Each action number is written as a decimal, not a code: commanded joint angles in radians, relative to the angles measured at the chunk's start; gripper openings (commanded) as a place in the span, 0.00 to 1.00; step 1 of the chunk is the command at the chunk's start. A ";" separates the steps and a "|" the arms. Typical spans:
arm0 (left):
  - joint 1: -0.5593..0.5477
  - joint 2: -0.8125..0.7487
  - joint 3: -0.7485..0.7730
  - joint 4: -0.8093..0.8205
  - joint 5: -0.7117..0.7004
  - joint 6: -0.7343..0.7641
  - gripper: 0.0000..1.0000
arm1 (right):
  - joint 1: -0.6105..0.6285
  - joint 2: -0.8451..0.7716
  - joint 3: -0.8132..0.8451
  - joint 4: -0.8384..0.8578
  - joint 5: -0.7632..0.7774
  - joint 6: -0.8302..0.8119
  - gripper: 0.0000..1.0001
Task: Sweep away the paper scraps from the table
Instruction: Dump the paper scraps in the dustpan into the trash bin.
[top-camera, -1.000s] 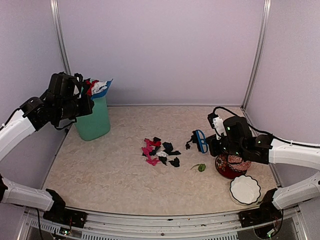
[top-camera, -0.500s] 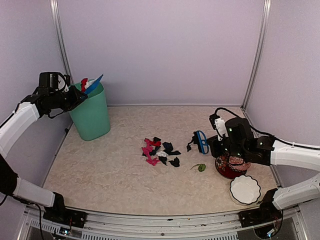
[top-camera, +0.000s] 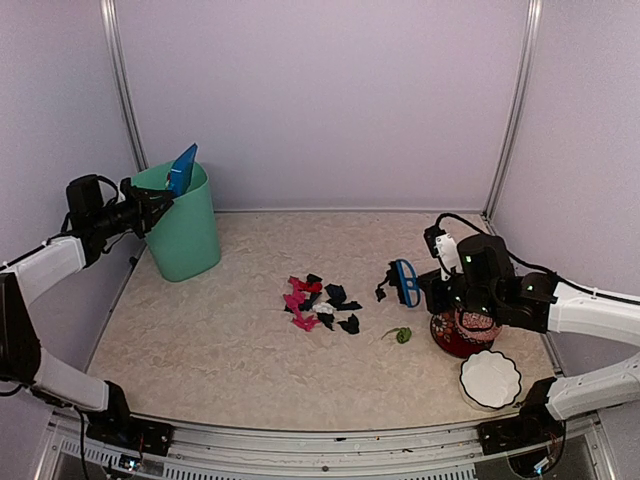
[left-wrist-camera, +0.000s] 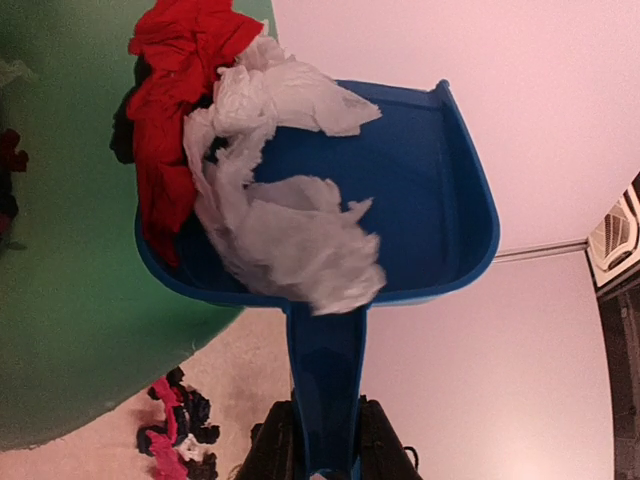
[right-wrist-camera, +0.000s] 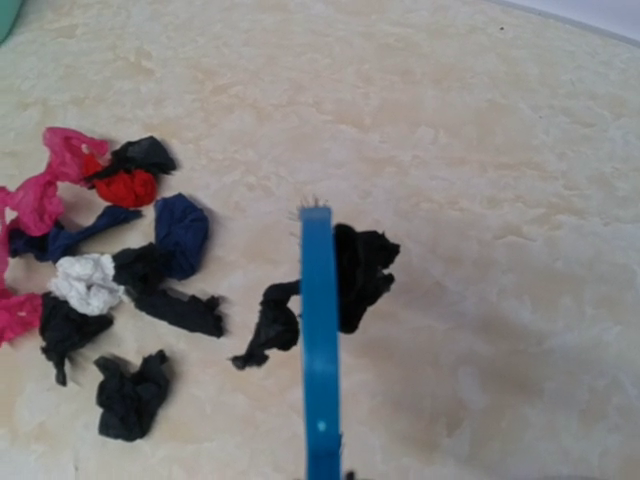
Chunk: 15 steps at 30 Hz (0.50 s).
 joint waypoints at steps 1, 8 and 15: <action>0.011 -0.007 -0.022 0.268 0.080 -0.203 0.00 | -0.011 -0.034 0.009 -0.002 -0.036 0.012 0.00; 0.011 -0.018 -0.038 0.371 0.084 -0.294 0.00 | -0.011 -0.021 0.036 0.013 -0.179 0.000 0.00; 0.011 -0.069 0.012 0.274 0.085 -0.196 0.00 | -0.011 -0.026 0.034 0.069 -0.415 -0.030 0.00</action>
